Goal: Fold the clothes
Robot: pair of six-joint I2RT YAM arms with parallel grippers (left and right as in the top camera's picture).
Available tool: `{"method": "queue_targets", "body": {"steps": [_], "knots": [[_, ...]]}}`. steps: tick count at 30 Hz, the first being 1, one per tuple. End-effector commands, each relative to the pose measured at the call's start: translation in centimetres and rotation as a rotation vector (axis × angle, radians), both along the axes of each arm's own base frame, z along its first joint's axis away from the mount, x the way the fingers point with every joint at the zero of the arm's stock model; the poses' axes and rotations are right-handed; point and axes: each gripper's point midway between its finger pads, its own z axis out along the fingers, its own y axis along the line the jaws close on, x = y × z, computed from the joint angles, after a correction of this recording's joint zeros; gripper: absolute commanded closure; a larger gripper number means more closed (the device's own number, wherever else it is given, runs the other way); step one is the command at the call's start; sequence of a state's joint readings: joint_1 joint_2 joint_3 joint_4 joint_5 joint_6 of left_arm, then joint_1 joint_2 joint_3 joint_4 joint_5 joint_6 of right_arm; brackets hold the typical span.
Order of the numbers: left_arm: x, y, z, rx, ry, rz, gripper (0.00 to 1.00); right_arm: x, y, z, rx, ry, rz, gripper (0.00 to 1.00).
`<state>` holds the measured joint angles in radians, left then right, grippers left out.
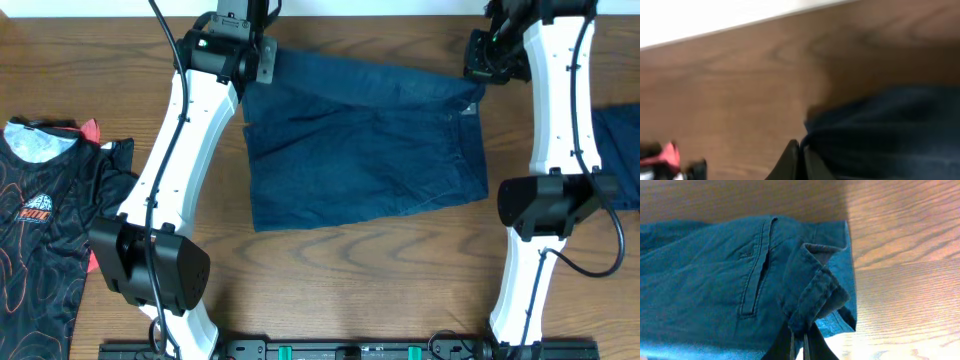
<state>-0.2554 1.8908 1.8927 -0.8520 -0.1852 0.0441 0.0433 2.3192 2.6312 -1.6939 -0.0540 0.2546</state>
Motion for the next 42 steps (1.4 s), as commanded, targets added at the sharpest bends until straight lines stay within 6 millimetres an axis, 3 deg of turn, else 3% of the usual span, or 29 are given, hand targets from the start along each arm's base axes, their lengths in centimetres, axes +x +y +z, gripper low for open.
{"method": "queue_targets", "body": {"steps": [1, 13, 21, 28, 34, 37, 42], "knots": [[-0.8, -0.3, -1.1, -0.074, 0.056, 0.018, 0.94, -0.1, -0.1, -0.3, 0.023, 0.012, 0.01, 0.99], [-5.9, -1.1, -3.8, -0.08, 0.279, 0.048, 0.94, -0.4, 0.2, -0.8, 0.025, 0.032, 0.013, 0.99], [-7.5, -3.0, -3.7, -0.088, 0.301, 0.061, 0.94, -1.6, 0.7, 1.8, 0.017, -0.011, 0.036, 0.99], [-9.3, -1.8, -5.0, -0.048, 0.337, 0.128, 0.94, -5.4, -0.2, -2.1, -0.002, 0.163, 0.024, 0.99], [-12.3, -1.8, -4.3, -0.111, 0.254, 0.113, 0.94, -7.5, -0.5, -1.9, -0.008, 0.115, 0.019, 0.99], [-14.7, -1.9, -5.8, -0.146, 0.275, 0.1, 0.94, -9.1, -0.5, -2.4, -0.006, 0.104, 0.012, 0.99], [-18.5, -1.8, -9.2, -0.12, 0.343, 0.091, 0.94, -12.1, -0.6, -5.0, -0.005, 0.167, 0.0, 0.98]]}}
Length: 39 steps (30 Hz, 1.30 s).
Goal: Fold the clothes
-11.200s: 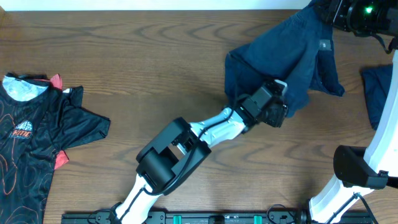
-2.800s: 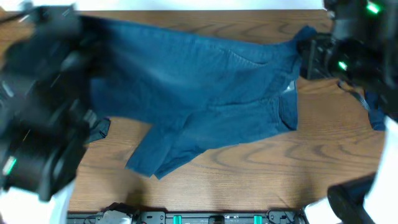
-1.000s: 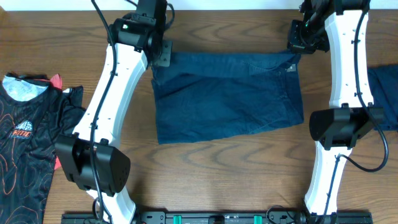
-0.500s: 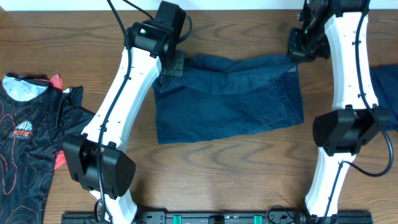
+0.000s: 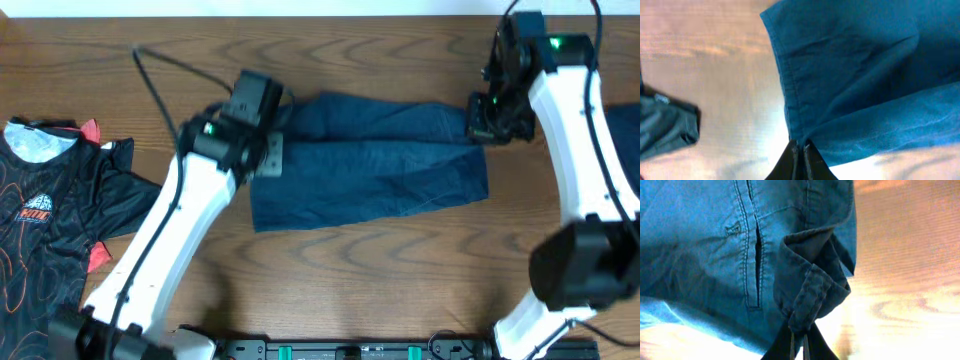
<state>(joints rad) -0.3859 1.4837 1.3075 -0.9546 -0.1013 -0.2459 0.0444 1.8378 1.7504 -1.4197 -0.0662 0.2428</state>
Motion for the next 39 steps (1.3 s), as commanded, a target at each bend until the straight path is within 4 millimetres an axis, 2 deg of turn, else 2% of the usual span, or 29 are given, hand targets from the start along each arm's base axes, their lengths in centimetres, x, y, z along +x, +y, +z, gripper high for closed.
{"method": "queue_targets", "body": {"steps": [1, 6, 10, 16, 21, 25, 32, 39], "knots": [[-2.4, -0.4, -3.2, 0.009, 0.079, -0.007, 0.94, -2.0, -0.4, -2.1, -0.011, 0.058, -0.02, 0.98], [-4.9, -1.4, -6.7, 0.025, 0.136, -0.022, 0.94, -3.5, -0.5, -5.3, -0.014, 0.121, -0.033, 0.98], [-6.1, -1.4, -9.0, 0.027, 0.162, 0.005, 0.94, -4.3, -0.6, -6.9, -0.015, 0.147, -0.041, 0.98], [-7.9, 0.8, -11.6, 0.105, 0.194, 0.054, 0.94, -5.4, -1.8, -8.3, -0.015, 0.184, -0.08, 0.98], [-7.4, 3.0, -11.5, 0.185, 0.163, 0.102, 0.94, -5.7, -4.0, -8.6, 0.008, 0.193, -0.178, 0.99], [-6.3, 4.5, -11.5, 0.16, 0.152, 0.156, 0.94, -5.7, -5.2, -8.5, 0.046, 0.191, -0.21, 0.98], [-5.7, 6.8, -11.5, 0.14, 0.154, 0.246, 0.94, -6.1, -4.5, -8.8, 0.053, 0.205, -0.187, 0.99], [-5.7, 6.9, -11.5, 0.141, 0.156, 0.247, 0.94, -7.5, -3.7, -9.4, 0.057, 0.259, -0.189, 0.98]]}}
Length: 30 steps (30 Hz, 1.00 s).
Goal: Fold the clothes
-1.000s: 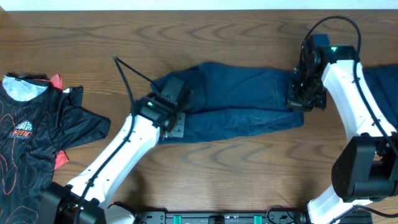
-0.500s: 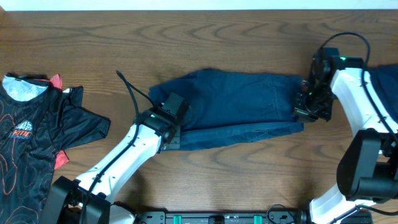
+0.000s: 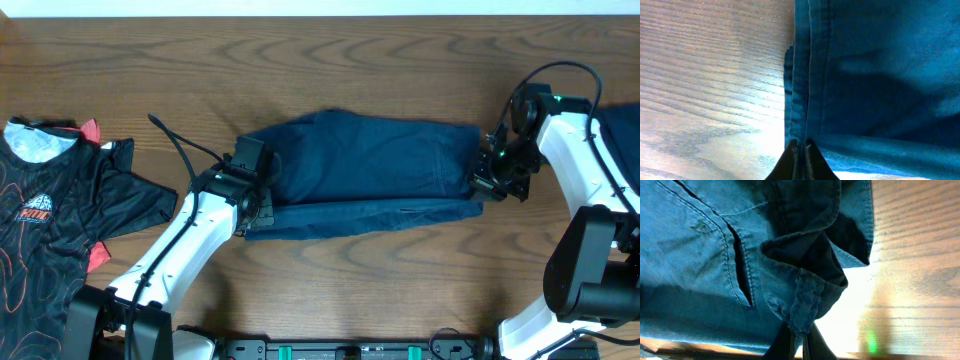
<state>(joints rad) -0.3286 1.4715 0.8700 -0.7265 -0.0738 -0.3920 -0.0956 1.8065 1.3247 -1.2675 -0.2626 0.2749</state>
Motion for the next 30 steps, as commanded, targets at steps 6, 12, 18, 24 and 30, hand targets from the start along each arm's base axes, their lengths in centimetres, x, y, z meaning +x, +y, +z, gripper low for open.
{"method": "queue_targets", "body": {"steps": [6, 12, 18, 24, 30], "knots": [[0.2, 3.4, 0.4, 0.145, -0.018, 0.044, 0.91, -2.3, -2.4, -1.4, -0.135, 0.082, 0.023, 0.75], [0.2, 3.4, 0.4, 0.144, -0.019, 0.045, 0.86, -4.0, -1.8, -2.0, -0.128, 0.133, 0.05, 0.11], [0.2, 3.4, 0.4, 0.144, -0.02, 0.045, 0.6, -3.0, -2.1, -1.5, -0.135, 0.1, 0.031, 0.12], [0.4, 2.8, 0.3, 0.113, -0.026, 0.042, 0.02, 0.1, -2.4, 0.4, -0.143, -0.003, 0.014, 0.01], [2.6, 1.7, 1.8, 0.055, -0.104, 0.073, 0.01, 4.4, -2.8, 4.6, -0.123, -0.159, -0.016, 0.01]]}}
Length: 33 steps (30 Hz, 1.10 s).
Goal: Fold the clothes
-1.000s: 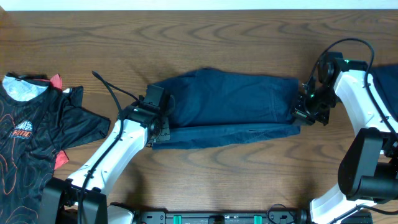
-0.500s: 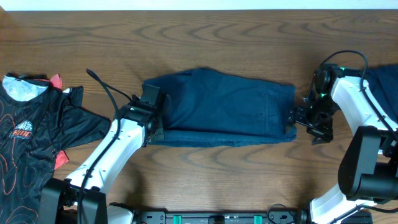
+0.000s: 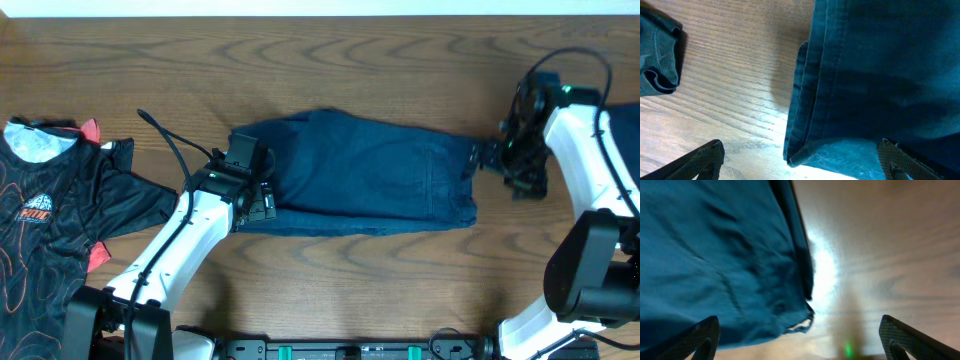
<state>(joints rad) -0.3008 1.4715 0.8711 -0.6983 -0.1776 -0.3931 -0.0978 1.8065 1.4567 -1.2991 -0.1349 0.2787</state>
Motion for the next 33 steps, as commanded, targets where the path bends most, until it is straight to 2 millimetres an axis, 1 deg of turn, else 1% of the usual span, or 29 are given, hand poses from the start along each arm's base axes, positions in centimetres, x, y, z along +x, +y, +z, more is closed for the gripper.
{"method": "queue_targets", "body": {"steps": [1, 4, 7, 9, 10, 14, 16, 18, 20, 23, 25, 28, 33], "knots": [[1.7, -0.7, 1.8, -0.044, -0.063, 0.029, 0.01, 2.2, -0.2, 2.7, 0.021, -0.096, -0.021, 0.01], [3.3, -2.2, 3.7, -0.126, -0.138, 0.011, 0.0, 3.8, 0.1, 4.4, 0.039, -0.164, -0.02, 0.01], [5.1, -3.8, 5.6, -0.215, -0.23, -0.013, 0.02, 5.0, 0.3, 5.5, 0.057, -0.216, -0.013, 0.01], [5.9, -4.5, 6.2, -0.269, -0.259, -0.042, 0.02, 5.5, 0.8, 6.0, 0.088, -0.247, 0.017, 0.01], [6.1, -4.5, 6.1, -0.291, -0.259, -0.044, 0.02, 5.6, 1.1, 6.1, 0.104, -0.255, 0.035, 0.01], [6.6, -3.8, 5.2, -0.404, -0.218, -0.018, 0.02, 5.2, 1.7, 6.1, 0.135, -0.251, 0.084, 0.01], [6.8, -3.6, 5.0, -0.476, -0.203, -0.052, 0.02, 5.1, 1.7, 6.1, 0.137, -0.249, 0.093, 0.01], [7.2, -3.6, 5.0, -0.592, -0.195, -0.108, 0.02, 5.2, 2.3, 6.2, 0.168, -0.26, 0.12, 0.01], [7.3, -3.4, 4.9, -0.649, -0.19, -0.123, 0.02, 5.2, 2.5, 6.3, 0.184, -0.264, 0.126, 0.01], [7.4, -3.1, 4.7, -0.768, -0.189, -0.175, 0.02, 5.2, 2.6, 6.4, 0.187, -0.265, 0.127, 0.01], [7.3, -3.3, 4.6, -0.852, -0.194, -0.234, 0.02, 5.2, 2.6, 6.4, 0.187, -0.265, 0.127, 0.01], [7.3, -2.5, 3.1, -0.897, -0.168, -0.221, 0.02, 5.2, 2.7, 6.4, 0.187, -0.264, 0.128, 0.01], [6.8, -2.0, -0.7, -0.934, -0.086, -0.199, 0.02, 5.1, 2.7, 6.3, 0.188, -0.26, 0.128, 0.01]]}}
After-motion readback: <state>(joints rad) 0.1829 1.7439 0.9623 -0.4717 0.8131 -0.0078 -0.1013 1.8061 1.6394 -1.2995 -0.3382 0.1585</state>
